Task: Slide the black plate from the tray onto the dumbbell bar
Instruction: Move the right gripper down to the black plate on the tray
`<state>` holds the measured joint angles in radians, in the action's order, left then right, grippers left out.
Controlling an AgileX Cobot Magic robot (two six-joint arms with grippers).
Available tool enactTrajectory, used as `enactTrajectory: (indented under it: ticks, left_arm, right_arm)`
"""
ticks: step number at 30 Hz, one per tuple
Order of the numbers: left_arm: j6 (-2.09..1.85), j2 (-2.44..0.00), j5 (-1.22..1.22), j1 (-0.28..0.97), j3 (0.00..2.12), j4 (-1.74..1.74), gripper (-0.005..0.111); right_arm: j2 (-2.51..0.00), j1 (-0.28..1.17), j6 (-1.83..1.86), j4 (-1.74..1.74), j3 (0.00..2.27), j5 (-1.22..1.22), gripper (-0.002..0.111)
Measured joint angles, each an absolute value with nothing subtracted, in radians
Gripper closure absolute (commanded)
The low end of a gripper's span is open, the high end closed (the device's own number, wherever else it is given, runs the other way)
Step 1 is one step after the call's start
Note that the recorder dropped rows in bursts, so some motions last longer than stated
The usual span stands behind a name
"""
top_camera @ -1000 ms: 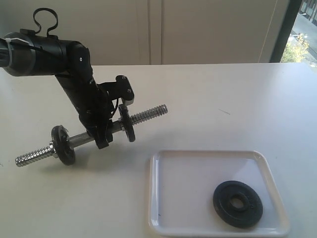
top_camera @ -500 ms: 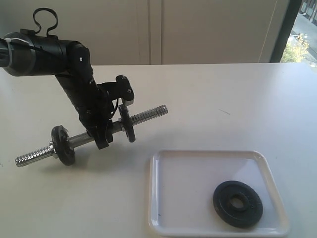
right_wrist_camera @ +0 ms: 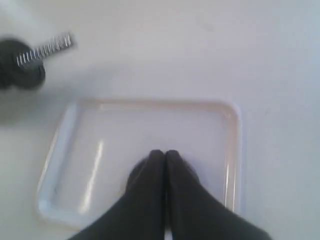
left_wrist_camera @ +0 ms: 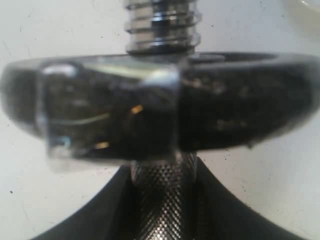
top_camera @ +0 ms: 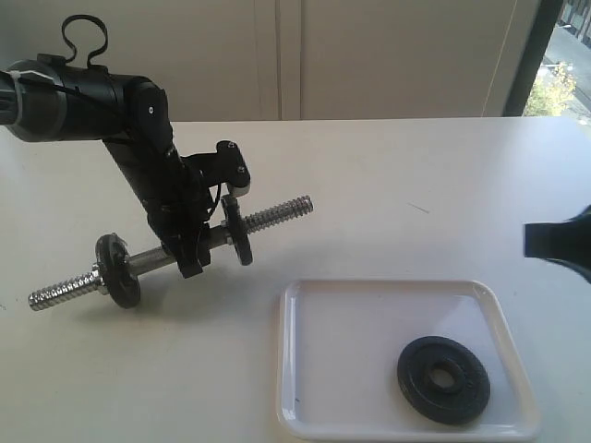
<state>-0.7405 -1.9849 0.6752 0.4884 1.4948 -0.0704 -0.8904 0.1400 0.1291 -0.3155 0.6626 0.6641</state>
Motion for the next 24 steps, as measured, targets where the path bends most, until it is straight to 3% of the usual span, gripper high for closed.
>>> enactTrajectory:
  ticks: [5, 14, 18, 21, 24]
  left_arm:
    - [-0.740, -1.985, 0.675, 0.488, 1.495, -0.070, 0.107]
    - [-0.740, -1.985, 0.675, 0.488, 1.495, -0.071, 0.107]
    - [-0.740, -1.985, 0.679, 0.488, 1.495, -0.075, 0.107]
    - [-0.740, -1.990, 0.679, 0.488, 1.495, -0.078, 0.107]
    - [-0.743, -1.996, 0.672, 0.488, 1.495, -0.083, 0.107]
  right_arm:
    - [-1.185, 0.210, 0.187, -0.212, 0.869, 0.895, 0.108]
    - [-1.457, 0.473, -0.022, 0.145, 0.964, 0.968, 0.108]
    - [-1.546, 0.510, -0.024, 0.161, 0.964, 0.959, 0.107]
    - [-1.586, 0.511, -0.024, 0.157, 0.964, 0.958, 0.096]
    - [-1.598, 0.511, -0.026, 0.150, 0.964, 0.958, 0.070]
